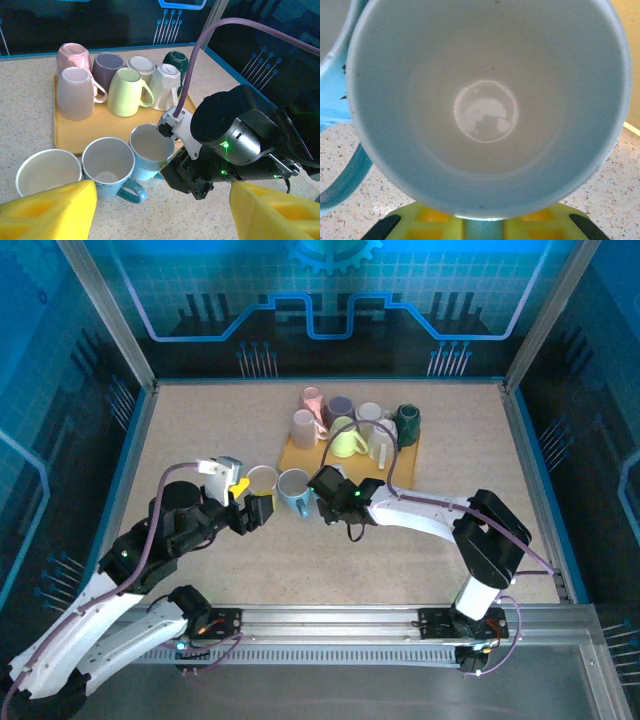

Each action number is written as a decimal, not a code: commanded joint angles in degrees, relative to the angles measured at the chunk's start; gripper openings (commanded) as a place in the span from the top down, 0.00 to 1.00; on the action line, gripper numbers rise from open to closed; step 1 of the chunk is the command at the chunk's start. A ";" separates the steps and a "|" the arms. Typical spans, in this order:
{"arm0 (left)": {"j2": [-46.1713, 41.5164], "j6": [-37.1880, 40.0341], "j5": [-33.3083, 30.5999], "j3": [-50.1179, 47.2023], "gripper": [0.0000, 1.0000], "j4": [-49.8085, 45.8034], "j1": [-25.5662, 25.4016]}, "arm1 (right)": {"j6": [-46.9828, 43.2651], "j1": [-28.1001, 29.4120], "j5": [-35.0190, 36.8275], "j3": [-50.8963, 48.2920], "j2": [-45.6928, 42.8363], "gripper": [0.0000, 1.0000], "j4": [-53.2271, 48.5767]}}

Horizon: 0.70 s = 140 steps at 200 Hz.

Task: Turn the mug right side up

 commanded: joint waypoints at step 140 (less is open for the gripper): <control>0.72 1.35 0.14 -0.74 0.28 0.32 0.74 | 0.19 1.21 -0.26 0.49 -4.80 0.57 0.34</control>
